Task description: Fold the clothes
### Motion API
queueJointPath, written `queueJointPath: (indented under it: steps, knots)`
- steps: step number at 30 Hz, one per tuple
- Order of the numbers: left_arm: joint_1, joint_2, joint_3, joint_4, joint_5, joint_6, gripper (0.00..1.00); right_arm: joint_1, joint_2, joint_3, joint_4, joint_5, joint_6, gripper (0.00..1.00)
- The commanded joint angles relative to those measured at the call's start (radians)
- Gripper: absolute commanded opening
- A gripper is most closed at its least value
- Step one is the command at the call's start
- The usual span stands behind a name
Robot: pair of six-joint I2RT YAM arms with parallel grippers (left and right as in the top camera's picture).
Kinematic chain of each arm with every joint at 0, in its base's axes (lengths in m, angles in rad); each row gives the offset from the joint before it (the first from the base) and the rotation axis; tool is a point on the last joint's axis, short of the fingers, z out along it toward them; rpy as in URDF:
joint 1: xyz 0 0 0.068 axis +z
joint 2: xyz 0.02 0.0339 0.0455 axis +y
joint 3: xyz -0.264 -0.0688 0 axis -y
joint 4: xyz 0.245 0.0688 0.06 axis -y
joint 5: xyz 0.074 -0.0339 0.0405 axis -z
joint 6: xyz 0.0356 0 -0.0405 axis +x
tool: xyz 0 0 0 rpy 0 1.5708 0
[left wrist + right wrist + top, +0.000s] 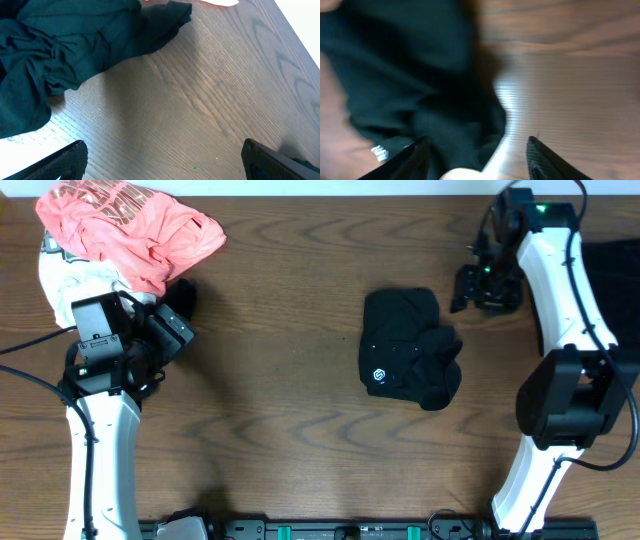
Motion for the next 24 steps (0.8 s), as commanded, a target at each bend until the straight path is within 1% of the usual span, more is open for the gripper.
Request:
queueJointPath:
  steps: [1, 4, 8, 10, 14, 21, 22, 24]
  knots:
    - [0.004, 0.006, 0.011, -0.002, -0.013, 0.025, 0.98, 0.056, -0.005, 0.003, -0.024, -0.099, -0.051, 0.55]
    - [0.004, 0.006, 0.011, -0.002, -0.013, 0.029, 0.98, 0.096, -0.004, -0.022, -0.008, -0.084, -0.054, 0.55]
    - [0.004, 0.006, 0.011, -0.002, -0.013, 0.033, 0.98, 0.121, -0.004, -0.085, 0.085, -0.085, -0.038, 0.59]
    - [0.004, 0.006, 0.011, -0.002, -0.013, 0.035, 0.98, 0.13, -0.004, -0.129, 0.157, -0.101, -0.046, 0.59]
    - [0.004, 0.006, 0.011, -0.001, -0.013, 0.036, 0.98, 0.146, -0.004, -0.201, 0.306, -0.105, -0.109, 0.59]
    - [0.004, 0.006, 0.011, 0.0, -0.013, 0.051, 0.98, 0.152, -0.004, -0.267, 0.44, -0.106, -0.195, 0.55]
    - [0.004, 0.006, 0.011, 0.0, -0.013, 0.051, 0.98, 0.152, -0.004, -0.272, 0.449, -0.106, -0.204, 0.53]
    - [0.004, 0.006, 0.011, 0.0, -0.013, 0.051, 0.98, 0.151, -0.004, -0.276, 0.459, -0.106, -0.213, 0.46]
